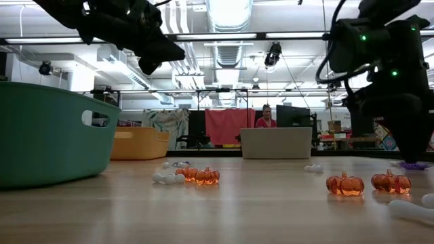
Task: Sort Halloween decoration
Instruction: Put the blue spider toy into the green bin
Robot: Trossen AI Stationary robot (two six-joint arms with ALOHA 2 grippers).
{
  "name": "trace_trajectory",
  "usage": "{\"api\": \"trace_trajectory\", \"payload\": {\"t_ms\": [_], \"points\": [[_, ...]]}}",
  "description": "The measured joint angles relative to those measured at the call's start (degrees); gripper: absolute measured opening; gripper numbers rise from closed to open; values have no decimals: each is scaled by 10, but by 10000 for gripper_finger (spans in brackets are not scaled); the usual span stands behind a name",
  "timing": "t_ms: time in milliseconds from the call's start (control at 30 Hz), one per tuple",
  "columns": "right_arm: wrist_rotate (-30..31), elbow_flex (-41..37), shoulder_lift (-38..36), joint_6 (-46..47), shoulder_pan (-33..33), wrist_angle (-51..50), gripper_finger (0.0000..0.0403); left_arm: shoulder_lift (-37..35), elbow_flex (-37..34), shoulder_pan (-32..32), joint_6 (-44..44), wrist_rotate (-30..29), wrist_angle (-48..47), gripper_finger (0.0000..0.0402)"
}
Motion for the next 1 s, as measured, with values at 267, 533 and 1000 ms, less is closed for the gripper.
{"api": "trace_trajectory", "payload": {"t_ms": [267,533,1000], "points": [[0,-36,-2,1,0,41,131,0,0,0,0,0,0,49],[0,-39,-2,-5,0,48,65,0,0,0,0,0,0,49],[-10,-41,-82,3,0,35,9,0,-1,-11,-16,0,15,49]]}}
